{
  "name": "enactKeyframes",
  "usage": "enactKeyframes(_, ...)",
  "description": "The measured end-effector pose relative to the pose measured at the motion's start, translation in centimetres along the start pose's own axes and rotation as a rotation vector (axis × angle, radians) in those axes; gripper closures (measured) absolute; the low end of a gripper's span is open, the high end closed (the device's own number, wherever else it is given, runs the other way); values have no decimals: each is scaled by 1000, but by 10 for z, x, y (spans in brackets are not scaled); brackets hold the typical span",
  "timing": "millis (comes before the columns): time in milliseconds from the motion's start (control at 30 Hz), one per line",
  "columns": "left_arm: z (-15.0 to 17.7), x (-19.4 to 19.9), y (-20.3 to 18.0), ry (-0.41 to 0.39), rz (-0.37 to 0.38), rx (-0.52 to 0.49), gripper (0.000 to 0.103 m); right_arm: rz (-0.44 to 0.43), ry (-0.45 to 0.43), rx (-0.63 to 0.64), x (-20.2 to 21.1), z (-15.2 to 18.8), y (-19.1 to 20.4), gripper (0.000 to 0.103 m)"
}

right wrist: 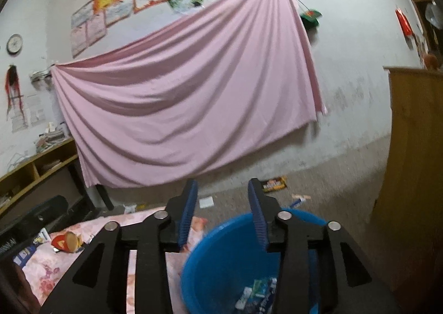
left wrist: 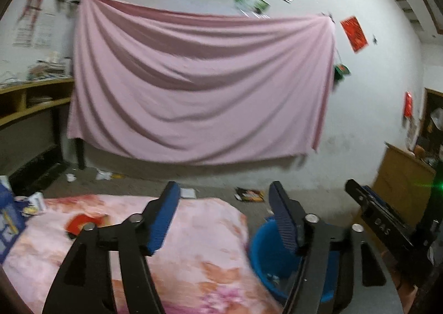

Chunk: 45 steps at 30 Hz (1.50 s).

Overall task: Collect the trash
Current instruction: 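Move both tools back toward the red packet and binder clip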

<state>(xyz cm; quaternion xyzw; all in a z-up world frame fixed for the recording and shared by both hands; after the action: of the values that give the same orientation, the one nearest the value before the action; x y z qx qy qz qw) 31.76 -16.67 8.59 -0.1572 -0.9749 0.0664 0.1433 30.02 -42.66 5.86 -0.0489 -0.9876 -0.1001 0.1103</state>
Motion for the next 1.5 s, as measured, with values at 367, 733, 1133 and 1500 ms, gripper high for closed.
enactKeyframes(367, -1, 54, 107, -204, -237, 25, 2, -109, -156, 86, 4, 1, 75, 8)
enactKeyframes(733, 28, 74, 180, -185, -330, 56, 2, -210, -235, 162, 1, 18, 146, 0)
enactKeyframes(1133, 51, 34, 198, 41, -292, 46, 2, -253, -80, 245, -40, 50, 197, 0)
enactKeyframes(1500, 68, -26, 227, 278, -207, 82, 41, -299, 136, 234, -85, 66, 211, 10)
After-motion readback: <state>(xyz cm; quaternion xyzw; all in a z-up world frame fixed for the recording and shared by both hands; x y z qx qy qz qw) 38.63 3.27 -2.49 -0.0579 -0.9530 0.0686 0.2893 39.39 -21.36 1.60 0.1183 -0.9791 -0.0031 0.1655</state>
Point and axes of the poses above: each gripper's, at about its wrist camera, not at the fingertips, and x roughly against the way its jaws point, y to its left, z to its underside, the point moved 2 cm from there along -x, roughly the way its jaws point, and after that the axes turned 3 degrees about -y, right-handed, at the moved point
